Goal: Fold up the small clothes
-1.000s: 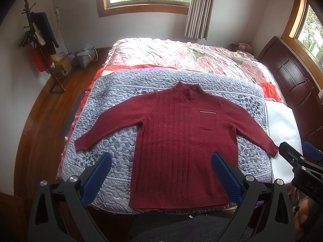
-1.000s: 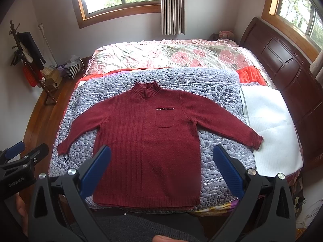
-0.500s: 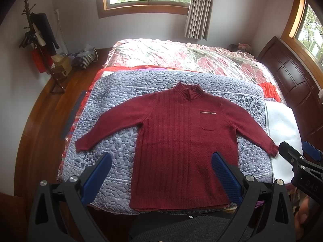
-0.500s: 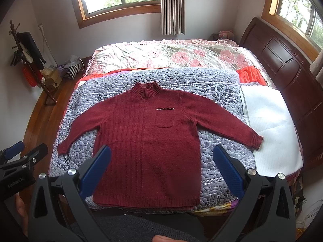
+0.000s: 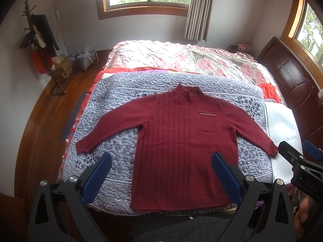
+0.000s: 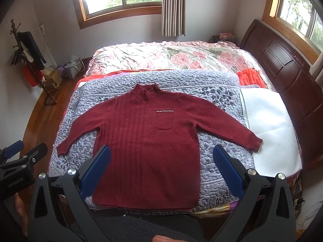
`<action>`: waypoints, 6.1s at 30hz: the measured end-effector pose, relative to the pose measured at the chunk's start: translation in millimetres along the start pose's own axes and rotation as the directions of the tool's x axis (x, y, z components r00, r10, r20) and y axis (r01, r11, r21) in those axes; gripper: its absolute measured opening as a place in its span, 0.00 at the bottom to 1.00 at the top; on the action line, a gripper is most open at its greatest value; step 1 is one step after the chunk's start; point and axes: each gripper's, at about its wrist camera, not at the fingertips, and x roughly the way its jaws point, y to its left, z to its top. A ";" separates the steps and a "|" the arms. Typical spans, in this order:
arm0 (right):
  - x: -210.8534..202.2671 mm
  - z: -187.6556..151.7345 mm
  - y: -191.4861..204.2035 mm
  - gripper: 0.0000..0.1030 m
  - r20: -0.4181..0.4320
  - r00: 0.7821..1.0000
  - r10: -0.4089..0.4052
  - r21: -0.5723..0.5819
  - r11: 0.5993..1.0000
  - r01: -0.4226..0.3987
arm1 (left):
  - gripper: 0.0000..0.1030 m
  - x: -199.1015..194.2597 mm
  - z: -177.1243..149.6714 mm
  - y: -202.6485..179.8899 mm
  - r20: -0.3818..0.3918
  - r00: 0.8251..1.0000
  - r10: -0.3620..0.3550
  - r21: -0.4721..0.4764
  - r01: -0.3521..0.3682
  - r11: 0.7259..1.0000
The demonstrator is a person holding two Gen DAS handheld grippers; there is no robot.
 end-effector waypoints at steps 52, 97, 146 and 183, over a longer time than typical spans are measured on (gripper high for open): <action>112.2 -14.8 -164.6 0.66 -0.017 0.997 -0.080 0.308 0.948 0.081 | 0.96 129.1 50.4 -127.5 -0.124 0.984 -0.125 0.233 0.151 0.961; 388.4 -220.3 -509.2 0.13 0.312 0.949 0.044 0.950 -0.047 -0.310 | 0.95 367.4 32.6 -223.4 -0.464 0.878 -0.113 0.220 0.238 0.946; 369.4 87.2 -87.1 0.09 0.090 0.996 0.027 -0.035 0.999 -0.024 | 0.96 350.8 70.4 -29.3 -0.295 0.838 -0.460 -0.241 0.401 0.884; 356.3 -62.6 -60.3 0.32 -0.196 0.973 0.123 -0.105 0.984 -0.145 | 0.85 555.5 80.3 -136.3 -0.424 0.547 -0.722 -0.631 0.394 0.668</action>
